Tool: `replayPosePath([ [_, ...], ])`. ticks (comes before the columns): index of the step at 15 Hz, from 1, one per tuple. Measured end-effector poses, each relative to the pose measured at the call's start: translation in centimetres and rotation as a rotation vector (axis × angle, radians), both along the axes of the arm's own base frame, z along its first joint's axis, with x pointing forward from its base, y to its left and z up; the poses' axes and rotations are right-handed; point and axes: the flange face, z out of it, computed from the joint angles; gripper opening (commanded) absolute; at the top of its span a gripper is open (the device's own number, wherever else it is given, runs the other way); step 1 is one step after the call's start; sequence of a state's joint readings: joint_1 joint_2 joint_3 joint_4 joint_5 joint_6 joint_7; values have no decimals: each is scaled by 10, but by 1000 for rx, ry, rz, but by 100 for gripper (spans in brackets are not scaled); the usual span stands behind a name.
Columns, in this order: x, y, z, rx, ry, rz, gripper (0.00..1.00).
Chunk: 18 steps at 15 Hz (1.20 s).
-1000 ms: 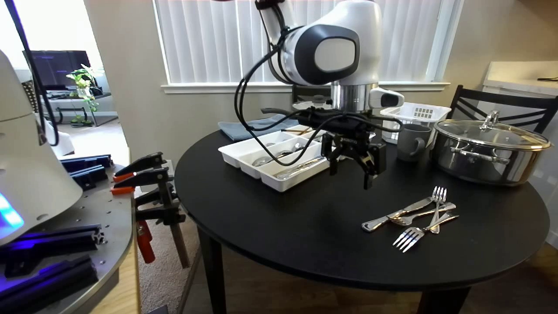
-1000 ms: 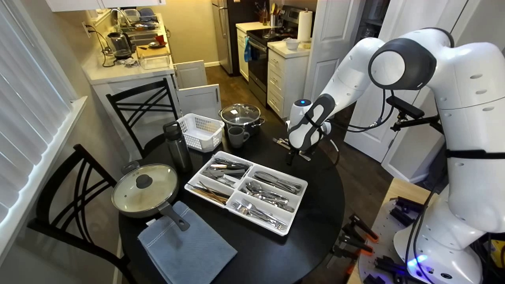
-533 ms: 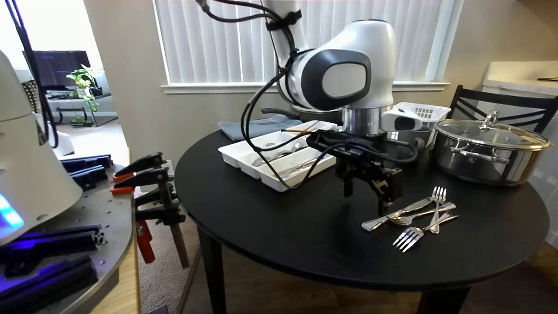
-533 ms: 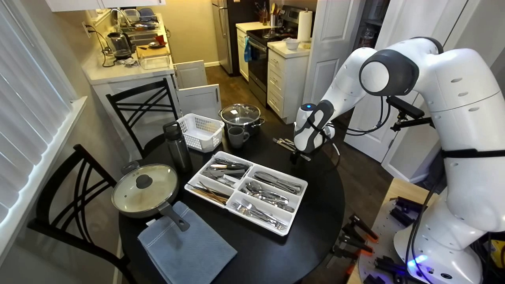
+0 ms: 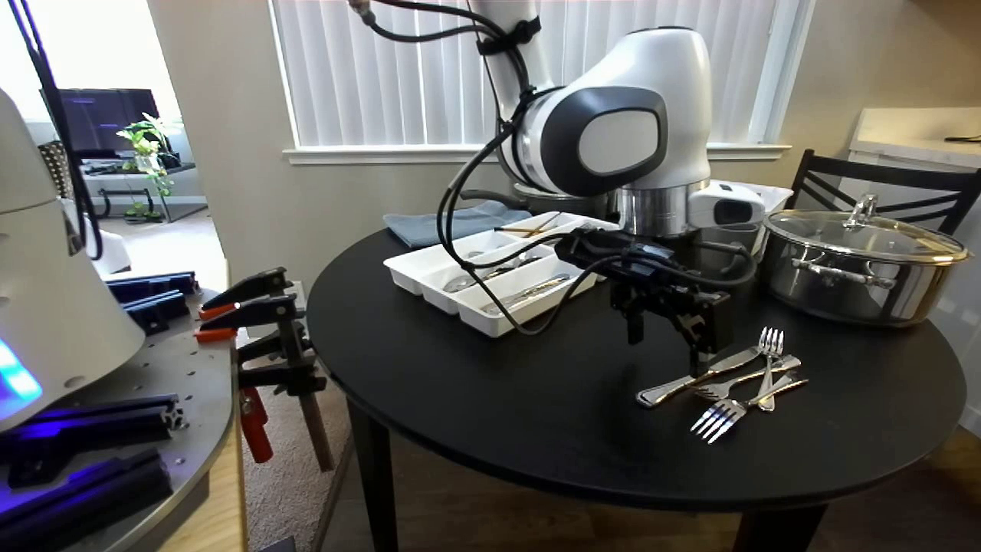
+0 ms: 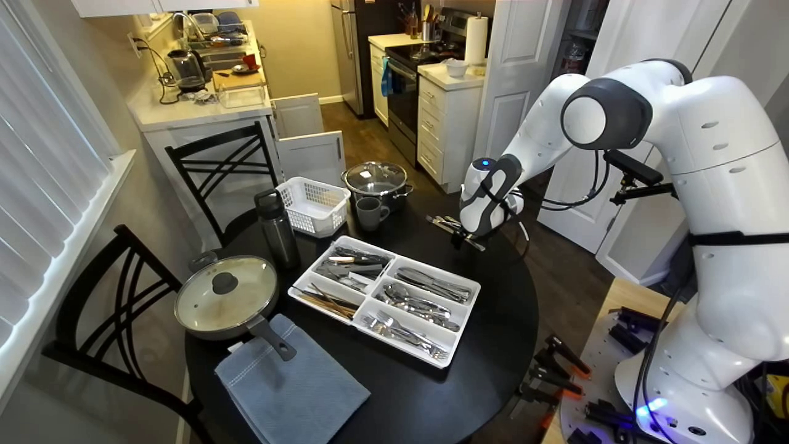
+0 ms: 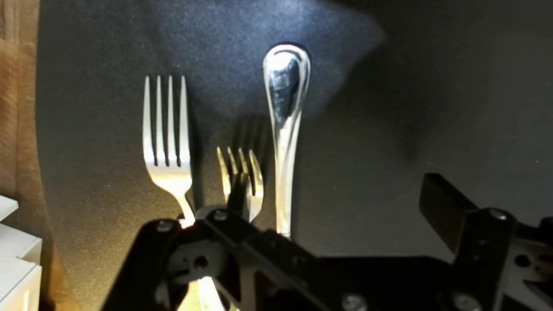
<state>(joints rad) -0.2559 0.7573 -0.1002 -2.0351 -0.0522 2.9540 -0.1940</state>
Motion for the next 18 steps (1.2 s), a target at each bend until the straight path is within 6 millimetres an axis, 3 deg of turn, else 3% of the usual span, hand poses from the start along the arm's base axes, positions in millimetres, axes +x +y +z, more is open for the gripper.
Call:
replayPosePath([
  [8,2,-3,-18,65,-92,-67,100],
  [18,8,3,-24,159,-157,-107,100],
])
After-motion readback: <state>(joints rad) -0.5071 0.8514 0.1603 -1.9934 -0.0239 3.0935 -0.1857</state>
